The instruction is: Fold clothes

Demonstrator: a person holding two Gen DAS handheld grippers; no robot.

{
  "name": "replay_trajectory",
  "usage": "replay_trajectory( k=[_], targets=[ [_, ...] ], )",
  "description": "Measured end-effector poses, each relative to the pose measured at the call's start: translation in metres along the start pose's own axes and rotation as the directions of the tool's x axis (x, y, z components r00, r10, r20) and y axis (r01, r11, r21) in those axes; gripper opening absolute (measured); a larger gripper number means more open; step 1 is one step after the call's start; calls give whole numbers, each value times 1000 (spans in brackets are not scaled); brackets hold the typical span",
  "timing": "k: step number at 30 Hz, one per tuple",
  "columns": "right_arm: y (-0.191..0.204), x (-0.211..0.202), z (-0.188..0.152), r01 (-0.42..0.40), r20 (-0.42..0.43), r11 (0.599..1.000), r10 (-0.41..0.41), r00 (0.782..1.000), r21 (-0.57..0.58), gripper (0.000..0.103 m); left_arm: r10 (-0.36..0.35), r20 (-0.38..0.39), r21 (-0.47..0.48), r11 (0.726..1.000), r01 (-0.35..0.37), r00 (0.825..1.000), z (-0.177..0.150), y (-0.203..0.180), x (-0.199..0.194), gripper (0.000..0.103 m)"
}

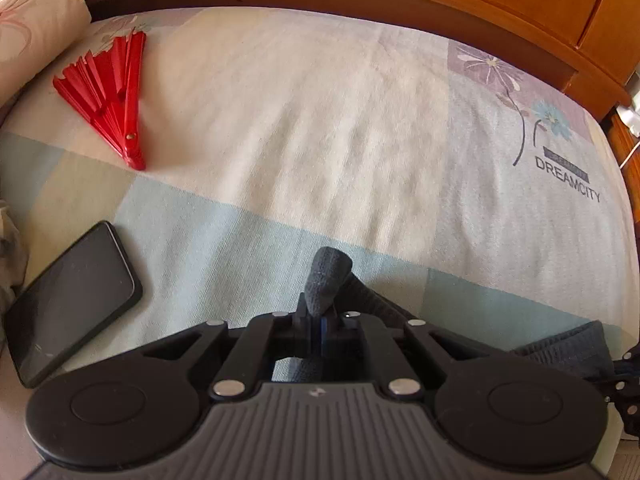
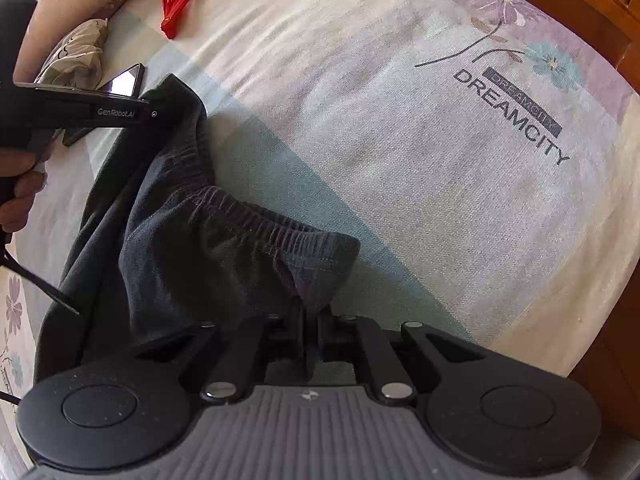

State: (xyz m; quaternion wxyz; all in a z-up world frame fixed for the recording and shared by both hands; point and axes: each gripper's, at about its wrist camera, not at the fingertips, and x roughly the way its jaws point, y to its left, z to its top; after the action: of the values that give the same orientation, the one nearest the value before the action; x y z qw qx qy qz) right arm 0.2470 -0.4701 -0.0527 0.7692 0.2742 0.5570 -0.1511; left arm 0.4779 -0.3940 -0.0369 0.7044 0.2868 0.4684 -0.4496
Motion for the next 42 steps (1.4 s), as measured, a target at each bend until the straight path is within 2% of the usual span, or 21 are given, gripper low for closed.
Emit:
replay_trajectory(
  k=[5,9,14,18,23,26,32,37,40,42],
  targets=[
    [-5,-8,-1,14,23,1000,-14,1000,2,19,-5,9,-25,1000,5,1000,-11,5,-21,9],
    [-4,-22,-1,44,64,999,-42,997,-32,22,15,17,-51,999,-14,1000,-30,11,-46,10],
    [4,-36,2,48,88,995,-40,995,-90,26,43,13,-136,990,-41,999,-76,18,-83,16],
    [22,-40,1,26,84,987,-13,996,-158,30,74,-23,-248,966,-78,997,-127,25,-107,17],
    [57,-30,-8,-37,22,969,44,999,-245,34,86,-93,-404,907,-117,992,-193,33,-126,18],
    [81,-23,-16,-81,-28,952,76,997,-294,37,111,-117,-477,866,-153,987,-230,34,-138,24],
    [125,-15,-30,-138,-96,909,109,989,-394,40,109,-164,-638,747,-190,980,-300,39,-153,28],
    [151,-10,-32,-145,-117,874,102,988,-463,42,62,-173,-724,668,-169,983,-345,34,-153,29],
    [163,-7,-32,-147,-128,860,96,987,-489,44,40,-144,-770,623,-137,989,-364,33,-152,34],
    [170,-5,-32,-151,-136,849,94,986,-506,45,40,-119,-787,605,-119,992,-370,35,-151,40]
  ],
)
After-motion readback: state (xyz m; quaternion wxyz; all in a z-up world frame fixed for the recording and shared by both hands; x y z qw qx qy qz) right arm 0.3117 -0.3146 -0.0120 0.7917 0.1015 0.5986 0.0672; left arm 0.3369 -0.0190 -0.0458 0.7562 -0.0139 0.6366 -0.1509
